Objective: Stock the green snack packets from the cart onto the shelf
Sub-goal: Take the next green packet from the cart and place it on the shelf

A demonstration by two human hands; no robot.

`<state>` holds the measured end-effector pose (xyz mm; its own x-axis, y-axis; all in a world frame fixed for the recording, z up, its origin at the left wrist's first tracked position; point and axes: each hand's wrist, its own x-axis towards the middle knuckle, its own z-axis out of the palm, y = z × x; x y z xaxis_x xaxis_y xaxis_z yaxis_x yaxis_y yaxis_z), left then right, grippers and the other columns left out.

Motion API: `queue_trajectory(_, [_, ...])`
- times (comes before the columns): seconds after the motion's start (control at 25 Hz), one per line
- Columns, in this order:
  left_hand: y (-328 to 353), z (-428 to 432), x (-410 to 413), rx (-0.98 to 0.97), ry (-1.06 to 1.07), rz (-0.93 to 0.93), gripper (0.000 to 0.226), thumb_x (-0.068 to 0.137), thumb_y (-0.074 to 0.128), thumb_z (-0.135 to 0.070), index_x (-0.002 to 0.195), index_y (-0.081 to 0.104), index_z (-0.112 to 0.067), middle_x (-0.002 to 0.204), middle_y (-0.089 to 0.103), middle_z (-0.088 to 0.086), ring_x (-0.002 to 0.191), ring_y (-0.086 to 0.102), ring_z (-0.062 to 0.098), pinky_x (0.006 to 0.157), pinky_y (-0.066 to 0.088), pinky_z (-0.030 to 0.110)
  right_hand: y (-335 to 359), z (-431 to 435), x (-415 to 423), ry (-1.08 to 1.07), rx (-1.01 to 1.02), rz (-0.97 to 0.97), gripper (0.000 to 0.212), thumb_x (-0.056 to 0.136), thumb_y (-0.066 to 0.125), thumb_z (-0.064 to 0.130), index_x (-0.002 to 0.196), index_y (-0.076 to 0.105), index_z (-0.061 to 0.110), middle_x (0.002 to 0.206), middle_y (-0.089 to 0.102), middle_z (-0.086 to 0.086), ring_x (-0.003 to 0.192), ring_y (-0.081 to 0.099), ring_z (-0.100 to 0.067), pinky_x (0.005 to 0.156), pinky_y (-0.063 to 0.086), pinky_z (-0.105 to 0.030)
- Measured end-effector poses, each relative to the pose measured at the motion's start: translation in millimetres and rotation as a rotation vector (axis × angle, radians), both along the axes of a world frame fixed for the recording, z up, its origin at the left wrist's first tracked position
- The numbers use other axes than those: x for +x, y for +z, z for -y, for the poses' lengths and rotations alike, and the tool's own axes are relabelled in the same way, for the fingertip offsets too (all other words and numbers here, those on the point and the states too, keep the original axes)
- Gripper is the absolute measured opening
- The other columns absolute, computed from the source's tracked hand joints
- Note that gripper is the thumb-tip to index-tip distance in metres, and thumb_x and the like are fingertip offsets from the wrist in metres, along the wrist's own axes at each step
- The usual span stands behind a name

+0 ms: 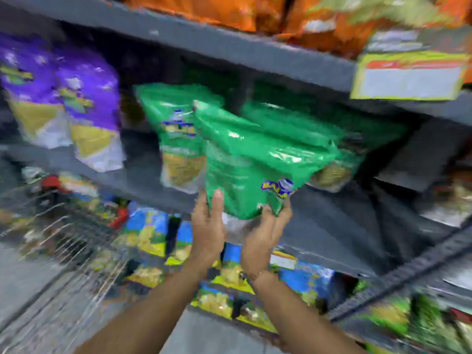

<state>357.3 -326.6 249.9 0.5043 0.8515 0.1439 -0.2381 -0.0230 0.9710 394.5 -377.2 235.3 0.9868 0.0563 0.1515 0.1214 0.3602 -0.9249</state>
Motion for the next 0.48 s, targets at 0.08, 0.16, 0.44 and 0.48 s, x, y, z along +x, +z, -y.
queue_trajectory(0.08, [4,41,39,0.074,-0.239,-0.032,0.023,0.085,0.047,-0.043,0.093,0.058,-0.024,0.094,0.062,0.011,0.085,0.057,0.014,0.084,0.043,0.022,9,51,38,-0.184,0.07,-0.004,0.038,0.075,0.045,0.032,0.112,0.045,0.032,0.119,0.048,-0.007,0.103,0.047,-0.02,0.096,0.038,-0.038])
queue_trajectory(0.16, [10,69,77,0.119,-0.451,-0.104,0.016,0.089,0.047,-0.039,0.087,0.054,-0.025,0.096,0.059,0.028,0.095,0.057,0.033,0.082,0.04,0.034,15,91,76,-0.339,0.089,-0.016,0.036,0.079,0.041,0.024,0.115,0.041,0.024,0.115,0.046,-0.008,0.1,0.044,-0.019,0.093,0.037,-0.038])
queue_trajectory(0.44, [2,102,169,0.138,-0.603,-0.461,0.058,0.095,0.036,-0.043,0.143,0.023,-0.013,0.153,0.029,0.006,0.139,0.029,0.021,0.11,0.024,0.031,8,145,169,-0.428,-0.63,-0.378,0.07,0.084,0.038,0.063,0.138,0.038,0.019,0.135,0.041,-0.028,0.125,0.038,-0.041,0.107,0.032,-0.047])
queue_trajectory(0.48, [2,106,169,0.138,-0.612,-0.465,0.059,0.095,0.035,-0.043,0.144,0.021,-0.013,0.153,0.028,0.007,0.14,0.027,0.023,0.111,0.024,0.032,10,143,171,-0.4,-0.602,-0.517,0.063,0.088,0.04,0.054,0.142,0.032,0.021,0.139,0.037,-0.028,0.127,0.037,-0.04,0.107,0.031,-0.045])
